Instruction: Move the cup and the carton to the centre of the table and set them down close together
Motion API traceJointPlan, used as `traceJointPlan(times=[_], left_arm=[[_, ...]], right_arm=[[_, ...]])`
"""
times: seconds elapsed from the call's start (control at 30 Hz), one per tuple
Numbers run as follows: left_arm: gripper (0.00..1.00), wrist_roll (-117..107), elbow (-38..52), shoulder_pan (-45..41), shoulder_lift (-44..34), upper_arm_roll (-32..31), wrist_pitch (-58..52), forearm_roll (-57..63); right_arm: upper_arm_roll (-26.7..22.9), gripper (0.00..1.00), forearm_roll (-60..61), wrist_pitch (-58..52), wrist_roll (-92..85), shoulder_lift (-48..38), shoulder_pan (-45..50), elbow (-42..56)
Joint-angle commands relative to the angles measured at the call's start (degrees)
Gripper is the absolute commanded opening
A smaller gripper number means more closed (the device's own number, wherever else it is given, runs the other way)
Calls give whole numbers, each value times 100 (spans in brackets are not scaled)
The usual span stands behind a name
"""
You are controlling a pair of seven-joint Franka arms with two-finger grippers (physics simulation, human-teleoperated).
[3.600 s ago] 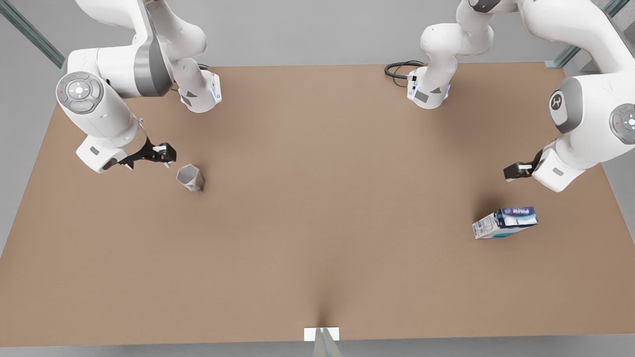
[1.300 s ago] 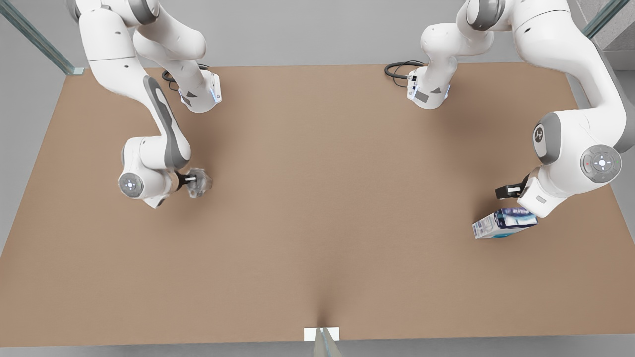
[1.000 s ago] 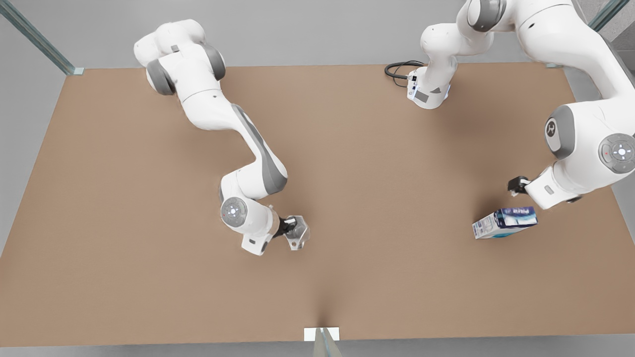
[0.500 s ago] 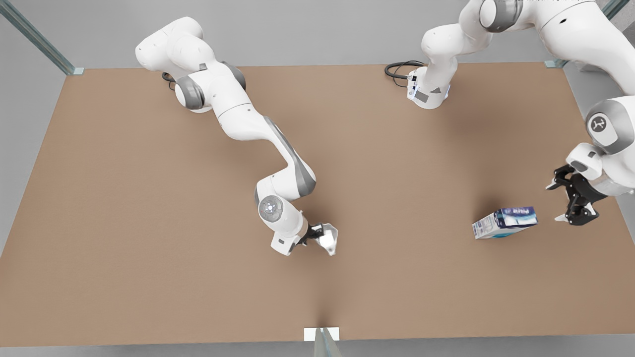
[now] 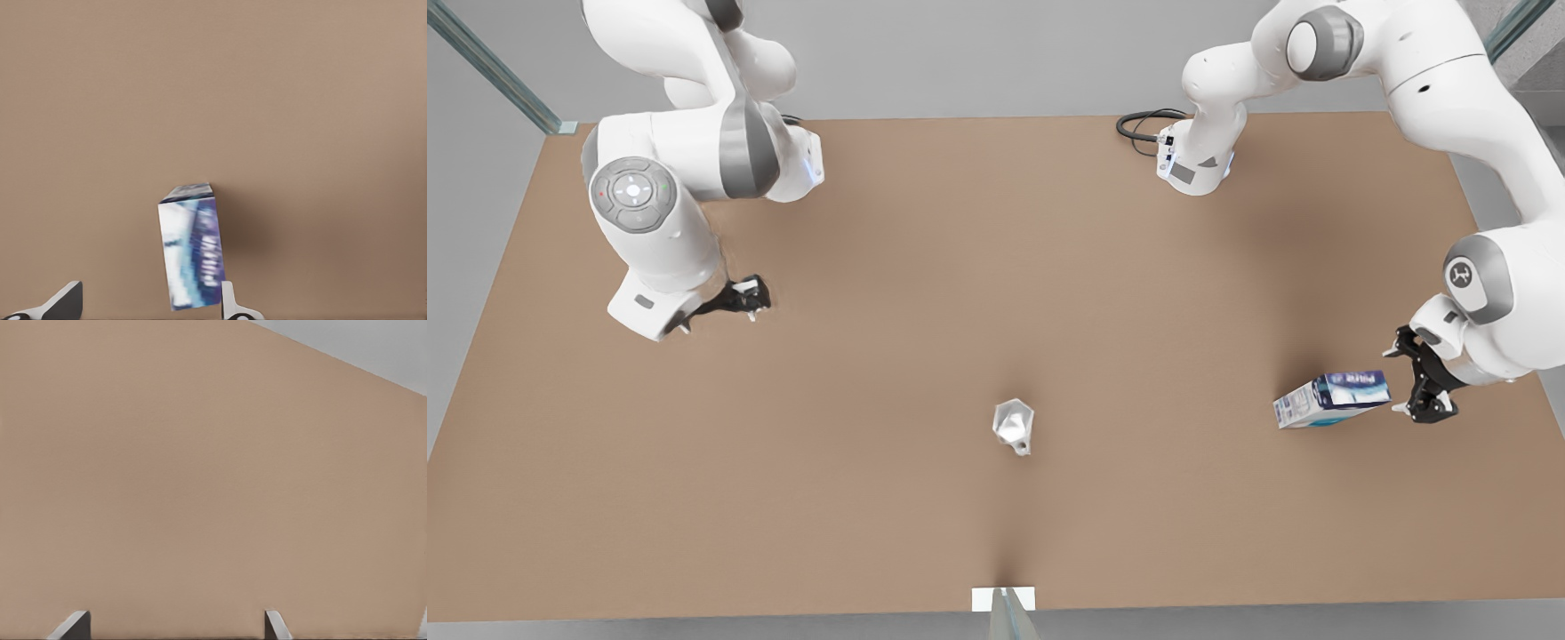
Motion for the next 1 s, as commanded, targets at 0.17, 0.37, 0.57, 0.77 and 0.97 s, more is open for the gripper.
traceJointPlan(times=[0.17, 0.37, 0.57, 0.77, 0.97], left_arm=[[100, -26, -17, -9, 198, 9, 229, 81], [100, -53, -26, 44, 374, 211, 493, 284], [100, 35, -246, -26, 163, 202, 378, 292], [100, 9, -501, -88, 75, 202, 536, 292], [100, 18, -940, -18, 93, 202, 985, 301]], right_arm=[[13, 100, -8, 199, 291, -301, 2, -545], [13, 100, 10, 225, 388, -160, 20, -510], [13, 100, 71, 225, 397, -20, 29, -466], [13, 100, 54, 225, 397, -11, 64, -466], [13, 100, 45, 217, 397, -11, 81, -466]])
